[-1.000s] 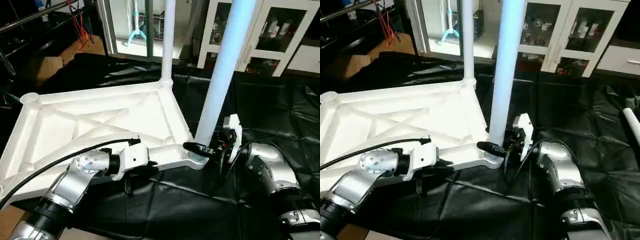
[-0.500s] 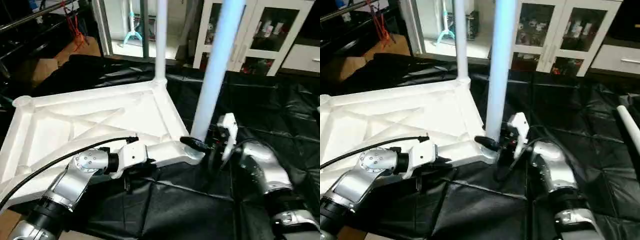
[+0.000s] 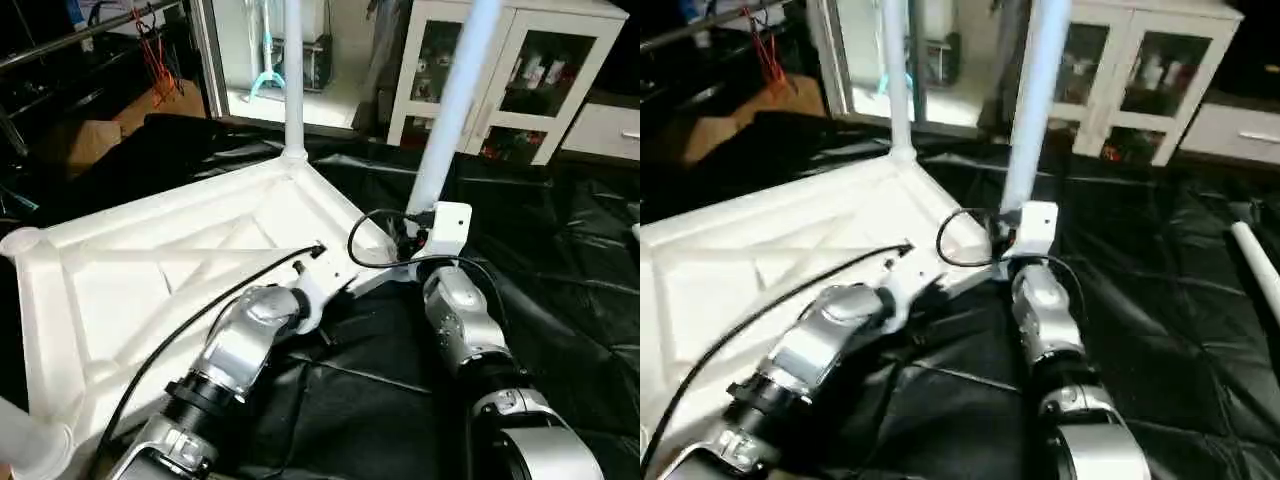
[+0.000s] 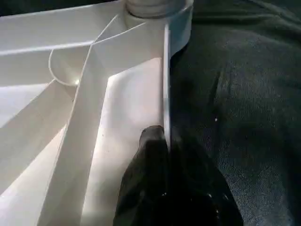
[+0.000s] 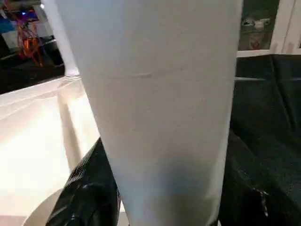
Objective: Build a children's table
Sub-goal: Rotate leg to tighten
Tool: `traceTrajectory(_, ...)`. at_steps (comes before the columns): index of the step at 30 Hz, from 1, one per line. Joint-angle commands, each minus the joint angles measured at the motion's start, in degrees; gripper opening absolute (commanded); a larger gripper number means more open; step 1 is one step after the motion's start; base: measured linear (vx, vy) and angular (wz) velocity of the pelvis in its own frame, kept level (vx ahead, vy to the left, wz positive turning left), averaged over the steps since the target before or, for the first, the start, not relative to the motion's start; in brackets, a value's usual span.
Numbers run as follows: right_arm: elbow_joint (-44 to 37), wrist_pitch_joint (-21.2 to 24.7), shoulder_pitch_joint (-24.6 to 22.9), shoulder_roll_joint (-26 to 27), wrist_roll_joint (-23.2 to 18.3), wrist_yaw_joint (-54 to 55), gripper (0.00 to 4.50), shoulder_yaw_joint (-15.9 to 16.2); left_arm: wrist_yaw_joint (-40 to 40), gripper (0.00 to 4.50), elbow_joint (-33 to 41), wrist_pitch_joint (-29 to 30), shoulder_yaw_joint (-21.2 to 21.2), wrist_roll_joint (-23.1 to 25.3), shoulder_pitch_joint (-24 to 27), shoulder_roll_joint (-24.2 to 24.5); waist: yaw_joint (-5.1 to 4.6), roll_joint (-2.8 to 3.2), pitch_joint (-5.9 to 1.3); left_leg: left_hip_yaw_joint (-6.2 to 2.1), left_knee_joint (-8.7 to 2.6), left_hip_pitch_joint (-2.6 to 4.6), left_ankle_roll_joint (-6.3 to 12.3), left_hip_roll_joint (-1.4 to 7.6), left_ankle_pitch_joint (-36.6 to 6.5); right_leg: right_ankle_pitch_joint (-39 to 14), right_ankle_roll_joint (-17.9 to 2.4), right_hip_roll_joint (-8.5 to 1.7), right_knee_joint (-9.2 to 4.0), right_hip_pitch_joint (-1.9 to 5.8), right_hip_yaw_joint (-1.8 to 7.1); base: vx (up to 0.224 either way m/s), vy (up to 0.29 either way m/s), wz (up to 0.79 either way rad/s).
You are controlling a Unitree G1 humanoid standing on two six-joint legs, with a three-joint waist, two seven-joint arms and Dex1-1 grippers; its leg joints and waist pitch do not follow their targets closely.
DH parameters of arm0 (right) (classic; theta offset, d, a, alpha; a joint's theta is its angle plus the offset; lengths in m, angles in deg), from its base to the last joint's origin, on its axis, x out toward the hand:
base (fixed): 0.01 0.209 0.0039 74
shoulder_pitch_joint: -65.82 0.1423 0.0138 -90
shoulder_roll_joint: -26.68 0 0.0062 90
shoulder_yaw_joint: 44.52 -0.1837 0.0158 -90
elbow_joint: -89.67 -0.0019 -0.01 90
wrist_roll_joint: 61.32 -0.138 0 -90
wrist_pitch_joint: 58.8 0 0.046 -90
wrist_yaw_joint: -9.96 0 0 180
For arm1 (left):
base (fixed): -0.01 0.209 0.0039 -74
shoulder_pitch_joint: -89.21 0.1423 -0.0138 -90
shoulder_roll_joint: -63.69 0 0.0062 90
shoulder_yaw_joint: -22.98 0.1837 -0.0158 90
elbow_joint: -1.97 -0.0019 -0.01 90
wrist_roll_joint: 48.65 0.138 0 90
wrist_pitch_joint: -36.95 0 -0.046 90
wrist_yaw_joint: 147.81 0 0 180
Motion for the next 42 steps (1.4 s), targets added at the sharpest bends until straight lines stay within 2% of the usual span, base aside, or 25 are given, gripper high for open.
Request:
traceTrajectory(1,2.38,1.74,-2.49,-0.66,-0.03,-10.37,2.72,3.22,3.03,0.00,0.43,-5.19,1.49,0.59,2.19,3.40,-0.27,0.21,-1.86,-0.51,-4.13,0.26,0.46,1.26,-10.58,2.67,-11.31,-3.87,-4.91,1.99,2.32,0.000,0.000,0.00)
traceTrajectory(2,2.38,1.74,-2.49,-0.66,-0.03,-10.37,2.81,3.22,3.03,0.00,0.43,-5.19,1.49,0.59,2.19,3.40,-0.43,0.08,-1.77,-0.57,-4.20,-0.02,1.16,1.27,-10.49,2.63,-11.29,-3.80,-4.98,2.06,2.25,0.000,0.000,0.00)
traceTrajectory(4,0.32,-0.17,-2.83,-4.73,1.80,-15.62,3.06,5.56,7.21,0.00,1.75,-9.92,1.29,0.18,4.10,8.35,-0.17,0.19,-2.05,-0.66,-3.93,-0.11,1.64,1.28,-8.48,3.59,-11.62,-4.07,-4.84,2.23,2.21,0.000,0.000,0.00)
traceTrajectory(5,-0.45,0.39,-2.91,-6.07,1.35,-17.39,3.06,5.65,8.98,0.00,2.44,-11.65,1.30,-0.15,4.93,10.22,-0.47,0.16,-1.90,-0.66,-4.00,-0.40,2.11,1.14,-7.23,4.70,-11.77,-3.76,-4.67,2.25,2.13,0.000,0.000,0.00)
traceTrajectory(6,-0.45,0.39,-2.91,-6.07,1.35,-17.39,3.13,5.65,8.98,0.00,2.44,-11.65,1.30,-0.15,4.93,10.22,-0.66,0.42,-1.88,-0.48,-3.86,-0.14,2.57,1.28,-7.31,5.16,-12.30,-3.85,-4.62,1.94,2.27,0.000,0.000,0.00)
traceTrajectory(7,-2.59,1.85,-3.08,-8.27,-0.76,-22.15,3.17,5.11,11.97,0.00,3.55,-13.69,0.71,-1.13,6.36,13.11,-0.70,0.48,-1.96,-0.49,-3.86,-0.03,2.61,1.33,-6.87,5.68,-12.70,-3.85,-4.49,1.94,2.27,0.000,0.000,0.00)
traceTrajectory(8,-2.59,1.85,-3.08,-8.27,-0.76,-22.15,3.36,5.11,11.97,0.00,3.55,-13.69,0.71,-1.13,6.36,13.11,-0.63,0.43,-2.20,-0.60,-3.72,-0.19,3.23,1.39,-5.32,8.29,-13.22,-3.82,-4.10,2.26,2.27,0.000,0.000,0.00)
traceTrajectory(9,-4.44,2.92,-3.25,-10.17,-2.35,-26.21,3.45,4.72,14.21,0.00,4.22,-15.57,-0.01,-2.03,7.43,15.29,-0.58,0.47,-2.20,-0.51,-3.64,-0.16,3.57,1.42,-4.47,9.89,-13.54,-3.68,-3.98,2.14,2.21,0.000,0.000,0.00)
traceTrajectory(11,-6.95,4.17,-3.90,-12.30,-4.04,-31.47,3.60,4.84,16.30,0.00,4.93,-16.84,-0.95,-3.20,8.32,17.02,-0.41,0.42,-2.36,-0.46,-3.27,-0.21,5.48,1.32,-2.67,14.75,-14.04,-3.56,-3.57,2.23,2.18,0.000,0.000,0.00)
traceTrajectory(12,-8.65,5.07,-4.45,-13.74,-5.00,-35.18,3.60,4.93,17.53,0.00,5.37,-17.64,-1.53,-4.04,8.83,18.07,-0.47,0.35,-2.33,-0.26,-3.12,-0.30,6.22,1.25,-1.74,16.56,-14.27,-3.50,-3.41,2.08,2.23,0.000,0.000,0.00)
traceTrajectory(13,-10.41,6.14,-5.30,-15.34,-6.07,-39.91,3.60,5.13,18.76,0.00,5.90,-18.15,-1.95,-5.20,9.21,18.87,-0.35,0.22,-2.37,-0.27,-3.07,-0.31,6.56,1.14,-1.41,17.25,-14.31,-3.44,-3.36,2.23,2.22,0.000,0.000,0.00)
traceTrajectory(14,-10.41,6.14,-5.30,-15.34,-6.07,-39.91,3.60,5.13,18.76,0.00,5.90,-18.15,-1.95,-5.20,9.21,18.87,0.12,0.34,-2.73,-0.33,-2.80,-0.27,7.44,1.32,0.13,19.86,-14.11,-3.44,-3.00,2.26,2.16,0.000,0.000,0.00)
traceTrajectory(15,-10.41,6.14,-5.30,-15.34,-6.07,-39.91,3.60,5.13,18.76,0.00,5.90,-18.15,-1.95,-5.20,9.21,18.87,0.04,0.27,-2.59,-0.23,-2.74,-0.44,8.02,1.27,1.27,21.38,-14.51,-3.40,-2.79,2.00,2.11,0.000,0.000,0.00)
traceTrajectory(17,-10.41,6.14,-5.30,-15.34,-6.07,-39.91,3.60,5.13,18.76,0.00,5.90,-18.15,-1.95,-5.20,9.21,18.87,0.17,0.26,-2.45,-0.20,-2.76,-0.47,7.88,1.24,0.97,19.82,-14.80,-3.53,-2.88,1.91,2.07,0.000,0.000,0.00)
traceTrajectory(20,-10.41,6.14,-5.30,-15.34,-6.07,-39.91,3.60,5.13,18.76,0.00,5.90,-18.15,-1.95,-5.20,9.21,18.87,0.17,0.32,-2.25,-0.19,-2.98,-0.30,6.76,1.41,-1.27,14.23,-14.89,-3.65,-3.26,1.79,2.07,0.000,0.000,0.00)
traceTrajectory(22,-10.41,6.14,-5.30,-15.34,-6.07,-39.91,3.60,5.13,18.76,0.00,5.90,-18.15,-1.95,-5.20,9.21,18.87,0.15,0.40,-2.26,-0.23,-2.99,-0.28,6.43,1.47,-1.12,13.42,-14.93,-3.64,-3.25,1.78,2.10,0.000,0.000,0.00)
traceTrajectory(31,-10.41,6.14,-5.30,-15.34,-6.07,-39.91,3.60,5.13,18.76,0.00,5.90,-18.15,-1.95,-5.20,9.21,18.87,0.21,0.33,-2.42,-0.21,-2.66,-0.43,7.27,1.27,1.07,16.36,-14.98,-3.56,-2.88,1.92,2.10,0.000,0.000,0.00)
traceTrajectory(42,-10.41,6.14,-5.30,-15.34,-6.07,-39.91,3.60,5.13,18.76,0.00,5.90,-18.15,-1.95,-5.20,9.21,18.87,0.22,0.37,-2.41,-0.22,-2.59,-0.41,7.40,1.30,0.89,15.48,-15.12,-3.58,-2.88,1.89,2.06,0.000,0.000,0.00)
